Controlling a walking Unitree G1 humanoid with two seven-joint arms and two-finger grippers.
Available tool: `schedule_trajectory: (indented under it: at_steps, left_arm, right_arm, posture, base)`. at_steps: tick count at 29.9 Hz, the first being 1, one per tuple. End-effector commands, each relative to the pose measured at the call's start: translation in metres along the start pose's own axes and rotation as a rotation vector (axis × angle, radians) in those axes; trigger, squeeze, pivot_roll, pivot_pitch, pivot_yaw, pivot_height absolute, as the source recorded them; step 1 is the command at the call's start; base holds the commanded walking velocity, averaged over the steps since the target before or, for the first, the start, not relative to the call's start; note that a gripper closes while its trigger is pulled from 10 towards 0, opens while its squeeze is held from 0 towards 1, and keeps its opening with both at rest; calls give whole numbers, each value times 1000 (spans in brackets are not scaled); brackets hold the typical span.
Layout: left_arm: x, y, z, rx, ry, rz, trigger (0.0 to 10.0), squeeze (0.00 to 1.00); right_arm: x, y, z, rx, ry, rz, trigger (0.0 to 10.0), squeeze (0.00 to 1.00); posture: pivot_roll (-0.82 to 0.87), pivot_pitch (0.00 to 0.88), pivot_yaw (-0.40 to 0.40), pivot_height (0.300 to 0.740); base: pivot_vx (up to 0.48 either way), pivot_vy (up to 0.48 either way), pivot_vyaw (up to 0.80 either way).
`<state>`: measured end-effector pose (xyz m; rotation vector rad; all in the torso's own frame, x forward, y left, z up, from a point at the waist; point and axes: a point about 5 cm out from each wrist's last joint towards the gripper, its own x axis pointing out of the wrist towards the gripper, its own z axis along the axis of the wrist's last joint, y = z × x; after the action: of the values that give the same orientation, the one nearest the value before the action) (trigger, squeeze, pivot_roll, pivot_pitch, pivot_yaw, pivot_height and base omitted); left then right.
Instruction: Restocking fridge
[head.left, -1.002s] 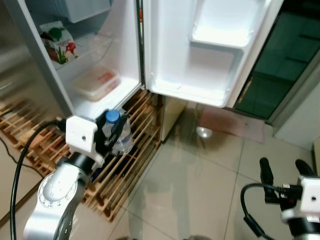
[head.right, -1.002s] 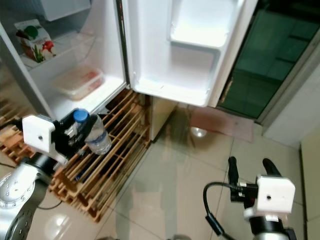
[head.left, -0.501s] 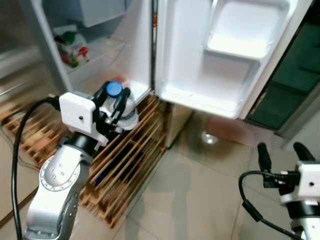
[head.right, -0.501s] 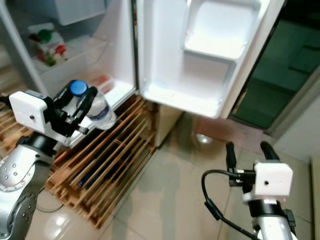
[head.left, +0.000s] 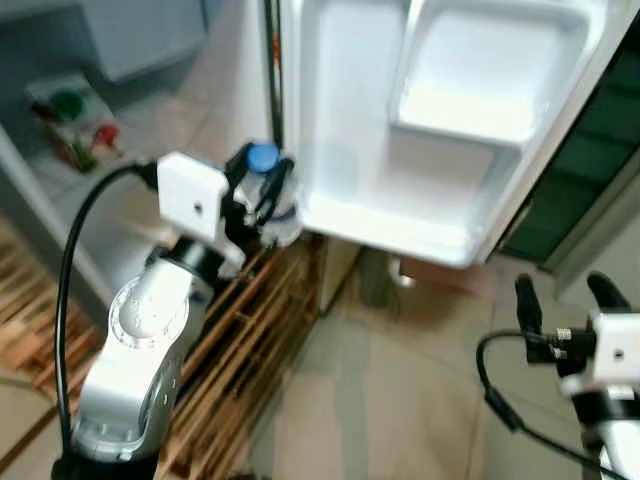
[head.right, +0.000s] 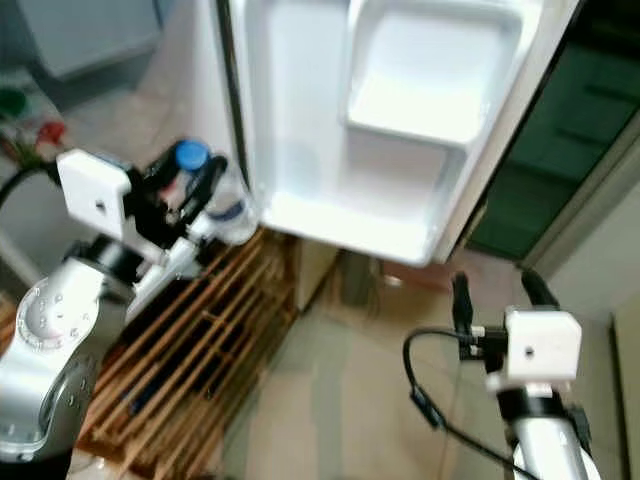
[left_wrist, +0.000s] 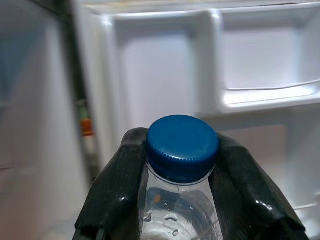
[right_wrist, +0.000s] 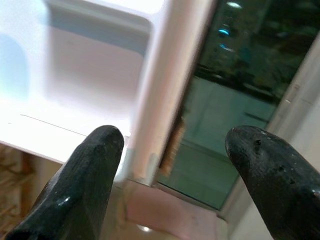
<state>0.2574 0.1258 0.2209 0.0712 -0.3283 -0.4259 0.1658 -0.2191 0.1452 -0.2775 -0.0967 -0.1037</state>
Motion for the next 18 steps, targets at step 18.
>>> schedule_trajectory:
  at_steps: [18]
  left_arm:
    - [18, -9, 15, -52, -84, -11, 10000, 0]
  right_arm:
    - [14, 12, -4, -8, -8, -17, 10000, 0]
  posture:
    - [-198, 0, 0, 732]
  base:
    - [190, -104, -195]
